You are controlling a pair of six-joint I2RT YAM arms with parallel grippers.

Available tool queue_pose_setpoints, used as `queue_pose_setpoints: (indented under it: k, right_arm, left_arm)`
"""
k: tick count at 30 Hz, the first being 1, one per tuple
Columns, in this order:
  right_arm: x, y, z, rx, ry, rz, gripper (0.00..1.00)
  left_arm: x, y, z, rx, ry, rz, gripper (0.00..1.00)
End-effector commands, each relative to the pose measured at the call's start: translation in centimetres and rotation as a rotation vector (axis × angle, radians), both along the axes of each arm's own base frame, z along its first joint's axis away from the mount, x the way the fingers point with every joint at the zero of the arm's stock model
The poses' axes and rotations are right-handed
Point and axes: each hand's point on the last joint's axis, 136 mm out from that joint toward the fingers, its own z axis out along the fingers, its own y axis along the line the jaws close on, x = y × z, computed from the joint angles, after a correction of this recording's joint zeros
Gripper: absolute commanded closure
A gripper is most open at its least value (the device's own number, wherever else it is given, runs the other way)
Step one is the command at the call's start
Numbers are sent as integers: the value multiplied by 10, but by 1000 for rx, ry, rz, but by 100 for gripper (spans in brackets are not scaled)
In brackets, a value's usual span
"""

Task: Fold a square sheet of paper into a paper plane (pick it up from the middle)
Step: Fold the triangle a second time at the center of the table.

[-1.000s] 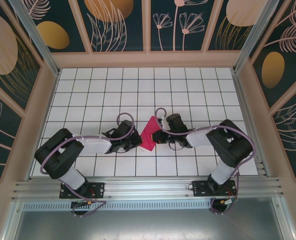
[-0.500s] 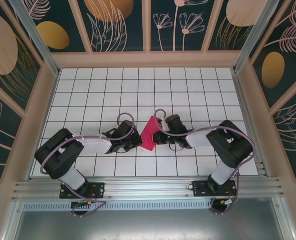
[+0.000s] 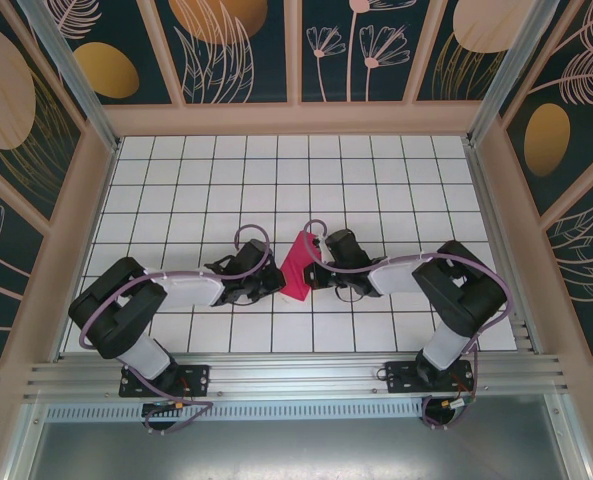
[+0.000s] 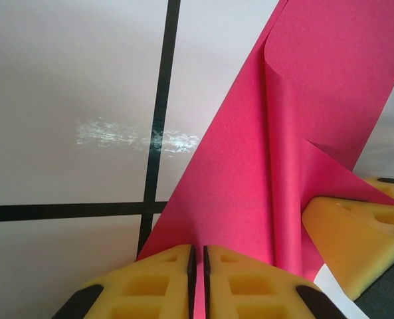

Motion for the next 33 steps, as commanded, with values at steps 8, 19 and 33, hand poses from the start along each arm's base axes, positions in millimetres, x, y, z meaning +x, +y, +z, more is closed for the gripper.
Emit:
queue_pose_setpoints:
  k: [8,19,33]
  right_arm:
    - [-6,-11,-28,-153,26,-3,94]
    - [-6,-10,-25,-142,24,-8,95]
    - [-8,-10,-27,-139,30,-6,95]
  left_arm:
    - [18,-4,46,-13,-91,28,78]
    - [35,-38,55,-206,-80,52,92]
    - [48,-44,29,-224,-55,95,93]
